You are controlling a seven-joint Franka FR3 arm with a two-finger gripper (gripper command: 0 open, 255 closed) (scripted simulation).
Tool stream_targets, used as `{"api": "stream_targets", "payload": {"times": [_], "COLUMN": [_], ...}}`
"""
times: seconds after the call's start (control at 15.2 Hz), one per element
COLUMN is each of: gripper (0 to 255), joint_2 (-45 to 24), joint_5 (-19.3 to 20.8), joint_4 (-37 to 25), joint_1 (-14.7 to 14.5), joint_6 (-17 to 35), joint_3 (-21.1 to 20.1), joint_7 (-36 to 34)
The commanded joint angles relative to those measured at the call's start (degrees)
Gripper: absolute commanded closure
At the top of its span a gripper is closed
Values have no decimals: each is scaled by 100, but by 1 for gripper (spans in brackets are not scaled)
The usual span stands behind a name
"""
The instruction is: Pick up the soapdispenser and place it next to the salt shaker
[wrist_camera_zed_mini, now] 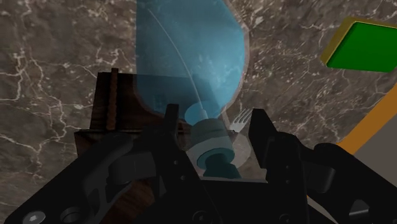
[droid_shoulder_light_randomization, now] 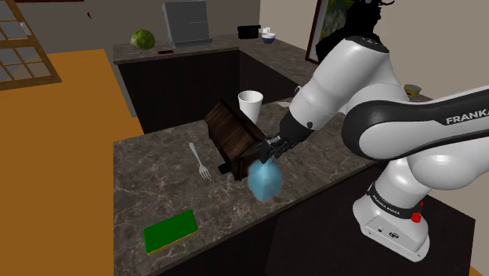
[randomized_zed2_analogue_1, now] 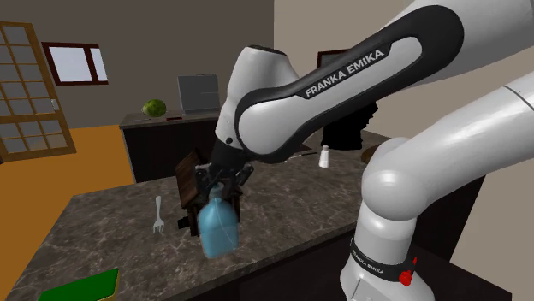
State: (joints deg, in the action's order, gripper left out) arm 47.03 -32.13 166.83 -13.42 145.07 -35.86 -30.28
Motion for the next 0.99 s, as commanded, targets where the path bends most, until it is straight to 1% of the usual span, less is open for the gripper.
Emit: {"api": "stream_targets", "payload": {"times": [0.0, 0.46, 0.92], "gripper": [255, 255, 255], "joint_2": [145, 501, 710], "joint_5": [75, 330, 565], "joint_4": [-90, -454, -879], "joint_1": [19, 117, 225], "joint_6": [-230, -934, -1555], "joint_3": [75, 330, 564], "joint_7": [-15, -42, -64]}}
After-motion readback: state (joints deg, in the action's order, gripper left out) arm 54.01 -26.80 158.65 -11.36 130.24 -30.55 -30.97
